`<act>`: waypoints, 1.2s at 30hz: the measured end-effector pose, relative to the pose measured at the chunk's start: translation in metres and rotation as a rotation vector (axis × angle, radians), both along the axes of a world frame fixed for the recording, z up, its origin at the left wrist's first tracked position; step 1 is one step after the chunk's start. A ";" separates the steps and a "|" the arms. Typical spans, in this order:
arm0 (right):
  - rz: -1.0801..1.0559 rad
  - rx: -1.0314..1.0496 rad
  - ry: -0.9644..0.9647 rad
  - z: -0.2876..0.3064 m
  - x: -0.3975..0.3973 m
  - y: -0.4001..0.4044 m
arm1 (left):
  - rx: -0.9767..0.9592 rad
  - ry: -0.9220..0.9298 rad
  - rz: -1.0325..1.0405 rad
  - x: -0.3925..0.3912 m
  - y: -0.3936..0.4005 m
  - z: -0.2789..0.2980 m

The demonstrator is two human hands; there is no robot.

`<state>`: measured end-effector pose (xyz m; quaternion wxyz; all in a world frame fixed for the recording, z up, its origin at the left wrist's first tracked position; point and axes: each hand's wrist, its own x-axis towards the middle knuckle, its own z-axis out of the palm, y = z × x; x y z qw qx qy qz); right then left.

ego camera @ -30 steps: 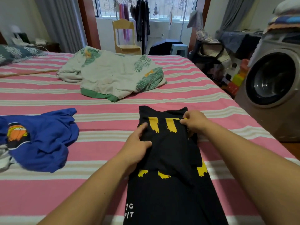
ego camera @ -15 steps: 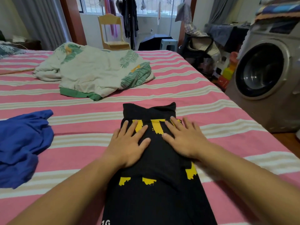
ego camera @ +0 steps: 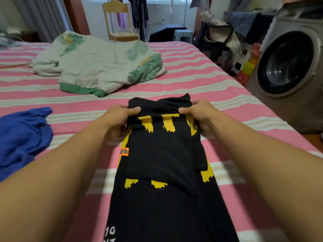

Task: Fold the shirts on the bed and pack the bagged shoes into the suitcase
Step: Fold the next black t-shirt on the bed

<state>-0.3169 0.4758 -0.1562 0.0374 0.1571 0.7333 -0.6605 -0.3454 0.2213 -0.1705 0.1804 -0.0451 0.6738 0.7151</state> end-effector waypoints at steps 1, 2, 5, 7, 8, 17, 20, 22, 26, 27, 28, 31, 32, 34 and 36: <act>0.011 -0.059 0.047 0.011 0.013 -0.001 | 0.008 0.024 -0.015 0.012 -0.005 0.010; 0.032 -0.056 0.128 0.023 0.028 -0.002 | -0.015 0.088 -0.004 0.028 -0.009 0.021; 0.087 0.102 0.352 0.053 0.091 -0.001 | -0.036 0.307 0.059 0.098 -0.027 0.048; 0.166 0.210 0.366 0.054 0.147 -0.001 | -0.049 0.397 -0.006 0.155 -0.042 0.050; 0.199 0.323 0.345 0.046 0.175 -0.001 | -0.112 0.401 -0.053 0.181 -0.049 0.044; 0.200 0.499 0.146 0.016 0.265 0.023 | -0.778 0.550 0.104 0.257 -0.077 0.020; 0.022 0.384 -0.023 0.019 0.252 0.013 | -0.852 0.518 0.127 0.256 -0.050 0.025; 0.009 0.360 -0.095 0.022 0.248 -0.002 | -0.805 0.326 0.092 0.252 -0.029 0.030; 0.055 0.400 -0.101 0.028 0.250 -0.024 | -0.650 0.180 0.137 0.238 -0.019 0.034; 0.060 0.389 -0.124 0.028 0.249 -0.023 | -0.671 0.193 0.122 0.237 -0.025 0.034; 0.079 0.388 -0.160 0.029 0.248 -0.020 | -0.702 0.192 0.083 0.235 -0.031 0.035; 0.162 0.730 -0.205 0.034 0.232 -0.003 | -0.950 0.257 -0.079 0.227 -0.037 0.042; 0.141 0.884 -0.128 0.039 0.223 -0.001 | -1.097 0.407 -0.057 0.221 -0.033 0.045; 0.113 1.040 0.167 0.046 0.202 -0.013 | -1.149 0.784 -0.023 0.207 -0.013 0.046; 0.295 1.124 0.333 0.035 0.183 -0.036 | -1.196 0.939 -0.240 0.195 0.007 0.031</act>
